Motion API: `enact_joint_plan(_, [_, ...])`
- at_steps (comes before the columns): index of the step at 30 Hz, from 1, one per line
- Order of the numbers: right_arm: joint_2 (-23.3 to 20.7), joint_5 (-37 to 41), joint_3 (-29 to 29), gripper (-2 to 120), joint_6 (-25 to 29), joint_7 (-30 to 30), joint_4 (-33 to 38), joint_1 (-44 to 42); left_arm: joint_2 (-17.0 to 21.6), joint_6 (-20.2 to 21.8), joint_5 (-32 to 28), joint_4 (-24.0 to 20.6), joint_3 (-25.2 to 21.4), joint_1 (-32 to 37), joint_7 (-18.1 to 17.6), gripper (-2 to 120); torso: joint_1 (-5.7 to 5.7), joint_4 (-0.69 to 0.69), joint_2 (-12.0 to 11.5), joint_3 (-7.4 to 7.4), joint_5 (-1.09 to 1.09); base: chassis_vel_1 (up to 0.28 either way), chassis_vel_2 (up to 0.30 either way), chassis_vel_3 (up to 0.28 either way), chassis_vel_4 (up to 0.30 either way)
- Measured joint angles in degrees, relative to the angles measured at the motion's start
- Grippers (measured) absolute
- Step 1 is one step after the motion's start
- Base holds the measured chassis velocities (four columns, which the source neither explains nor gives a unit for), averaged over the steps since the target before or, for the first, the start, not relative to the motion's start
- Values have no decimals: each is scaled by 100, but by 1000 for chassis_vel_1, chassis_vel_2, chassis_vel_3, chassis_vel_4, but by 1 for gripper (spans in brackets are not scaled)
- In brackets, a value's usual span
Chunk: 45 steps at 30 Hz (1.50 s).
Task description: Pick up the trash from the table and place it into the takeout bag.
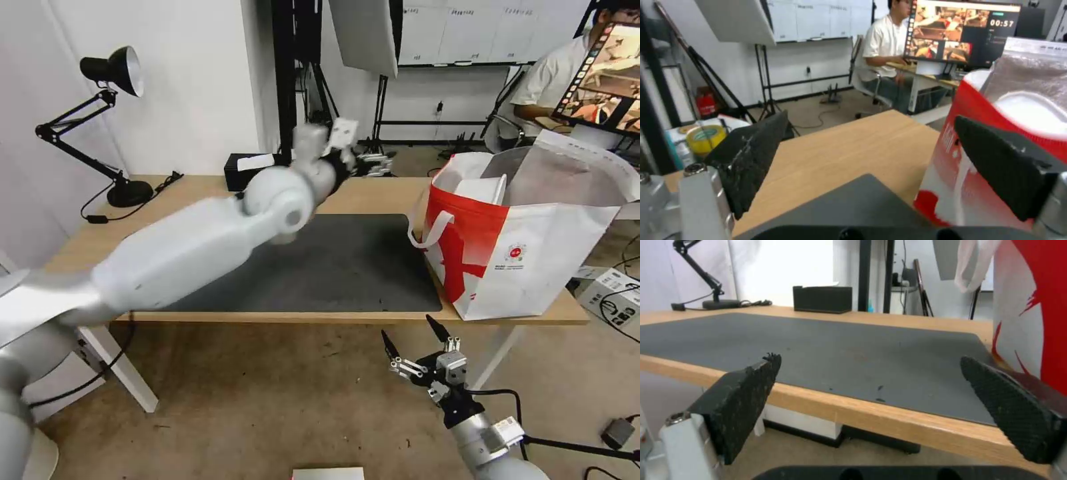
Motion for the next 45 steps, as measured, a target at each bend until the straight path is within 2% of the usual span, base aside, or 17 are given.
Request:
enact_joint_plan(4, [0, 0, 0, 100, 0, 2, 0, 0, 562, -375, 280, -402, -407, 834, 199, 100, 0, 1, 0, 0, 0, 0, 0, 0, 0])
enact_joint_plan(5, [0, 0, 0, 100, 0, 2, 0, 0, 562, -375, 280, -402, -407, 834, 199, 100, 0, 1, 0, 0, 0, 0, 0, 0, 0])
enact_joint_plan(8, [0, 0, 0, 100, 0, 0, 0, 0, 898, -442, 511, -733, -1146, 1675, 297, 100, 0, -1, 0, -1, 1, 0, 0, 0, 0])
enact_joint_plan(9, [0, 0, 0, 100, 0, 0, 0, 0, 898, -442, 511, -733, -1146, 1675, 297, 100, 0, -1, 0, -1, 1, 0, 0, 0, 0])
enact_joint_plan(12, [0, 0, 0, 100, 0, 0, 0, 0, 1241, -594, 1110, -1093, -2060, 2845, 455, 100, 0, 0, 0, 0, 1, 0, 0, 0, 0])
enact_joint_plan(14, [0, 1, 1, 100, 0, 2, 0, 0, 1326, -631, 1293, -1169, -2267, 3136, 532, 100, 0, 0, 0, 0, 1, 0, 0, 0, 0])
enact_joint_plan(16, [0, 0, 0, 100, 0, 1, 0, 0, 1541, -737, 1779, -1408, -3104, 4160, 759, 100, -1, 1, 0, 0, 2, 0, 0, 0, 0])
enact_joint_plan(17, [0, 0, 0, 100, 0, 1, 0, 0, 1541, -737, 1779, -1408, -3104, 4160, 759, 100, -1, 1, 0, 0, 2, 0, 0, 0, 0])
enact_joint_plan(20, [0, 0, 0, 100, 0, 1, 0, 0, 1709, -975, 2116, -1645, -4110, 5466, 918, 100, 0, 1, 0, -1, 0, 0, 0, 0, 0])
enact_joint_plan(21, [0, 0, 0, 100, 0, 1, 0, 0, 1709, -975, 2116, -1645, -4110, 5466, 918, 100, 0, 1, 0, -1, 0, 0, 0, 0, 0])
enact_joint_plan(22, [0, 1, 1, 100, 0, 2, 0, 0, 1767, -1092, 2236, -1715, -4382, 5855, 925, 100, -1, 2, 0, -1, 1, 0, 0, 0, 0])
enact_joint_plan(24, [0, 0, 0, 100, 0, 2, -1, 0, 1727, -1282, 2575, -1775, -4868, 6544, 935, 100, -1, 2, 1, -1, 3, 0, 0, 0, 0])
enact_joint_plan(31, [0, 0, 0, 100, 0, 1, 0, 0, 1260, -1837, 3452, -1486, -5435, 7394, 925, 100, 0, -5, 0, 0, 2, 0, 0, 0, 0])
enact_joint_plan(32, [0, 0, 0, 100, 0, 1, 0, 0, 1260, -1837, 3452, -1486, -5435, 7394, 925, 100, 0, -5, 0, 0, 2, 0, 0, 0, 0])
enact_joint_plan(35, [0, 0, 0, 100, 0, 1, 0, 0, 1058, -1988, 3628, -1451, -5947, 7990, 958, 100, 0, 0, 0, 0, 1, 0, 0, 0, 0])
enact_joint_plan(38, [0, 0, 0, 100, 0, 1, 0, 0, 788, -2094, 3739, -1447, -6639, 8722, 1044, 100, 0, 1, 0, 0, 3, 0, 0, 0, 0])
enact_joint_plan(45, [0, 0, 0, 100, 0, 1, 0, 0, 313, -2386, 3948, -1382, -7200, 9588, 1187, 100, -1, 0, 0, 0, 3, 0, 0, 0, 0])
